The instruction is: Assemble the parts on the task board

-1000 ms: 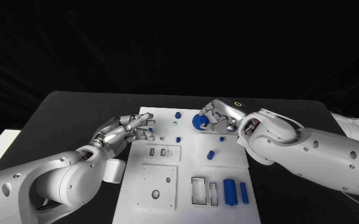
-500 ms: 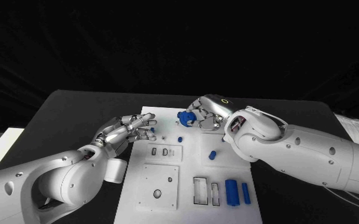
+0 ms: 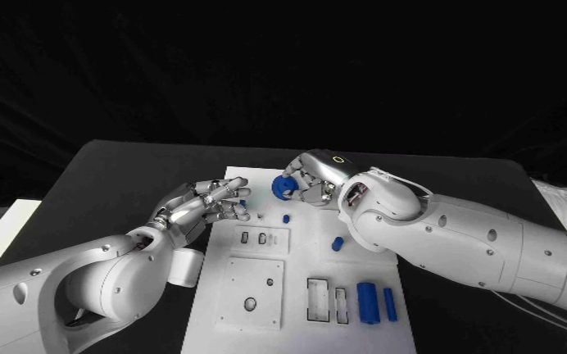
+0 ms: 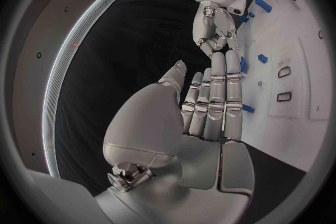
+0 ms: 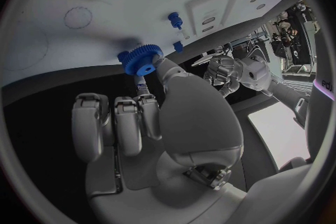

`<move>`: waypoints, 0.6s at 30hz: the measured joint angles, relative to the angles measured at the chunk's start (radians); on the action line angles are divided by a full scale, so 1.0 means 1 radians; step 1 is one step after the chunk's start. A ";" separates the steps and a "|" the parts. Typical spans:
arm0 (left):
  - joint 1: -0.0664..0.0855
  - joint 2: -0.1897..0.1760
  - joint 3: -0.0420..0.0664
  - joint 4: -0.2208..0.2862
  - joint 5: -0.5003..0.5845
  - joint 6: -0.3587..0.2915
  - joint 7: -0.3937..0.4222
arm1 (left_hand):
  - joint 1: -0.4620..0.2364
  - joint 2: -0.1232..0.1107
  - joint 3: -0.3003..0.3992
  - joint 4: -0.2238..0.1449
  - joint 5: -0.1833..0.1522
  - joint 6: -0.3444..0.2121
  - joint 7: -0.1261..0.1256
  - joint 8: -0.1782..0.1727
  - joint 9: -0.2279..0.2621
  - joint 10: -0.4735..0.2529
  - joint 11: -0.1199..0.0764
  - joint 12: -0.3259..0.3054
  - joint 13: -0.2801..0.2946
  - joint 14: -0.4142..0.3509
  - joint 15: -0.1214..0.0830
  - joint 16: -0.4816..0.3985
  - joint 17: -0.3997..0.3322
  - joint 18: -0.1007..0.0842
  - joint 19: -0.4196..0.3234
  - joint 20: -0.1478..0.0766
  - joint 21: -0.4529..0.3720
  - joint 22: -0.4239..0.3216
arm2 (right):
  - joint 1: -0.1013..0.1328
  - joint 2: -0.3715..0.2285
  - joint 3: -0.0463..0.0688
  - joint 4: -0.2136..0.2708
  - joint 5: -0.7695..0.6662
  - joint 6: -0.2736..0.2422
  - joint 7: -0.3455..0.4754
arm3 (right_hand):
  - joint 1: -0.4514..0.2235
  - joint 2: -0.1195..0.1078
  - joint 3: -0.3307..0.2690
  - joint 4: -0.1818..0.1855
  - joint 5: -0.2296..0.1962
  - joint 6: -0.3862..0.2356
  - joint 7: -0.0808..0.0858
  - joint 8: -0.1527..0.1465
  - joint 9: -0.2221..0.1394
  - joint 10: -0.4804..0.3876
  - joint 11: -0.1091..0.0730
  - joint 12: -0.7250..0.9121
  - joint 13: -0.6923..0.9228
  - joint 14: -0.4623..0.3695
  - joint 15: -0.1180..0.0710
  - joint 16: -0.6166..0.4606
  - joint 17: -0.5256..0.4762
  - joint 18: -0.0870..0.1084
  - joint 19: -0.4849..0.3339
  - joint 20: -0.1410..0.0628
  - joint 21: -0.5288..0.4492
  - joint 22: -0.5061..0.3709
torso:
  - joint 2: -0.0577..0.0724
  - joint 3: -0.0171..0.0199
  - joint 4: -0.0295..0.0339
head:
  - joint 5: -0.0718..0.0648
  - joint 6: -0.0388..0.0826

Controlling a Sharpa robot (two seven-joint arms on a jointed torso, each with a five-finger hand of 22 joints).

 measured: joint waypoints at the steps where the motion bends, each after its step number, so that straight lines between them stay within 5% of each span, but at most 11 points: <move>1: 0.000 0.000 0.000 0.000 0.000 0.000 0.000 | 0.000 0.000 0.000 0.000 0.000 0.000 0.000 0.000 0.000 0.000 0.000 0.000 0.000 0.000 0.000 0.000 0.000 0.000 0.000 0.000 0.000 0.000 | 0.000 0.003 0.000 -0.002 -0.001 0.001 -0.001 | 0.000 0.000 0.000 0.000 0.000 0.000 0.000 0.002 0.000 0.000 0.000 0.000 0.000 0.000 0.000 0.000 0.000 0.000 0.000 0.000 0.000 0.000 | 0.000 0.0000 0.0000 | 0.001 0.000; 18: 0.000 0.001 0.000 -0.001 0.000 0.001 0.000 | 0.000 0.000 0.000 0.000 0.000 0.000 0.000 0.000 0.000 0.000 0.000 0.000 0.000 0.000 0.000 0.000 0.000 0.000 0.000 0.000 0.000 0.001 | 0.001 0.035 -0.002 -0.028 -0.020 0.043 -0.022 | -0.024 -0.018 -0.006 0.006 -0.014 0.012 -0.008 0.004 0.002 0.000 0.000 -0.016 0.000 0.000 0.000 0.000 0.001 0.000 0.000 0.000 0.000 0.000 | -0.001 0.0003 -0.0014 | 0.002 -0.003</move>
